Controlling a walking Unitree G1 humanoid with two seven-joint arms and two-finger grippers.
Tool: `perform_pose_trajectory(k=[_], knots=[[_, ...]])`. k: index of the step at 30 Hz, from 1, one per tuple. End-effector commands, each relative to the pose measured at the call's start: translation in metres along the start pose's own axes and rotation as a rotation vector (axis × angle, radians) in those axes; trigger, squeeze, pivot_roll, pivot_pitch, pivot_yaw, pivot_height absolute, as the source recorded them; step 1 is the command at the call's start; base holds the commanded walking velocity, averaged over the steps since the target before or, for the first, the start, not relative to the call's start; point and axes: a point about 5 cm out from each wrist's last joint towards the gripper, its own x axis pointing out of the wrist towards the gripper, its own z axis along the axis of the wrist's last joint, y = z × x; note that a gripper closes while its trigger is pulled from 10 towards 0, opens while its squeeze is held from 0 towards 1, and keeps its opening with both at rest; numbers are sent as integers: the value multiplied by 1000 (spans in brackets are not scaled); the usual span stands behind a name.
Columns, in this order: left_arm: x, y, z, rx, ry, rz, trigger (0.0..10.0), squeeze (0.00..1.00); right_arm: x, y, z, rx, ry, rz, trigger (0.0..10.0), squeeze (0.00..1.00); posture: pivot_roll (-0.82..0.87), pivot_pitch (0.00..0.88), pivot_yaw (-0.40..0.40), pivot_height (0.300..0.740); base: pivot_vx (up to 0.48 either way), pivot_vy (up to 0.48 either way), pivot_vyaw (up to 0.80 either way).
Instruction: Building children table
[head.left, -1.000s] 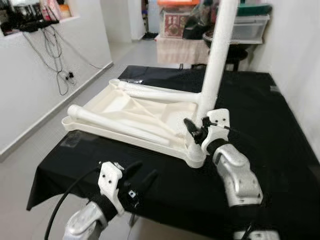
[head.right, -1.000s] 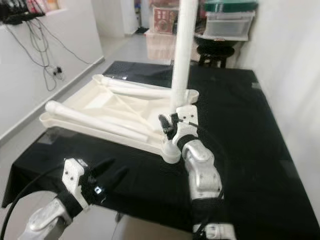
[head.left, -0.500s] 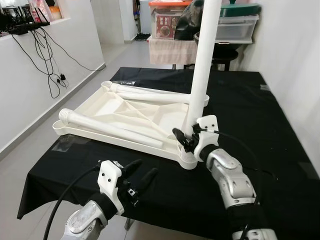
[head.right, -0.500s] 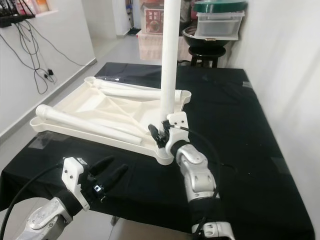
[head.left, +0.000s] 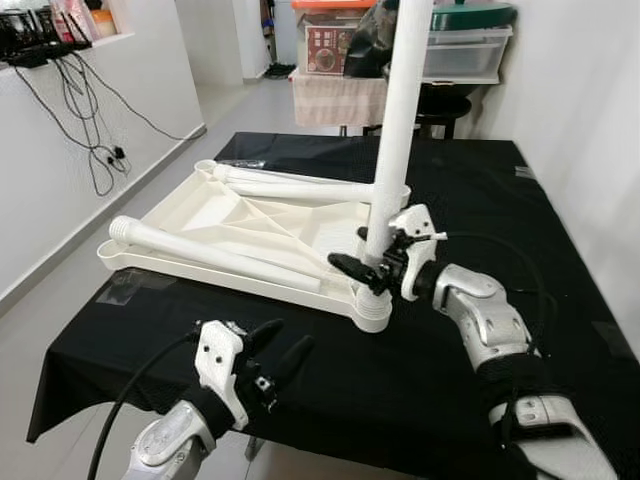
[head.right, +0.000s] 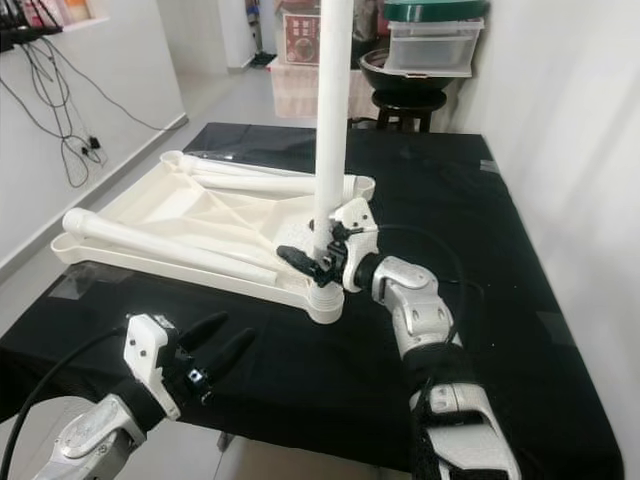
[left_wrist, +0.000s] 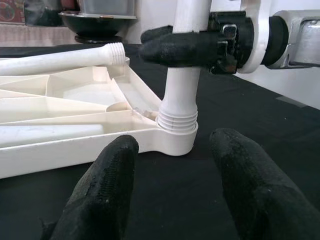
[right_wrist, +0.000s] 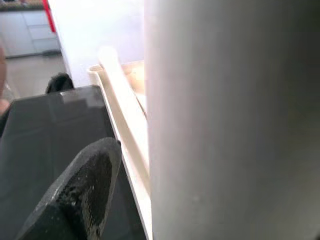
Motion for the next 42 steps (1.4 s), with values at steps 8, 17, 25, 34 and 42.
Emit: perform_pose_trajectory(k=[8, 17, 25, 34, 42], knots=[[0, -1, -2, 1, 6, 1, 10000, 0, 4, -8, 4, 26, -22, 48, 0, 0, 28, 4, 6, 740, 0, 0, 0], [1, -2, -2, -5, 4, -2, 10000, 0, 0, -15, 4, 16, -25, 54, 0, 0, 13, 10, 1, 740, 0, 0, 0], [-2, -1, -1, -4, 1, 7, 10000, 0, 3, -4, -22, 71, 24, -534, 0, 0, -2, 25, -5, 740, 0, 0, 0], [0, 3, -3, -8, 0, 20, 10000, 0, 15, 31, -34, 81, -7, -654, 0, 0, -9, 2, 8, 740, 0, 0, 0], [0, 4, -3, -3, -7, 44, 10000, 0, 24, 23, -22, 66, -24, -549, 10000, 1000, 4, 0, -2, 740, 0, 0, 0]])
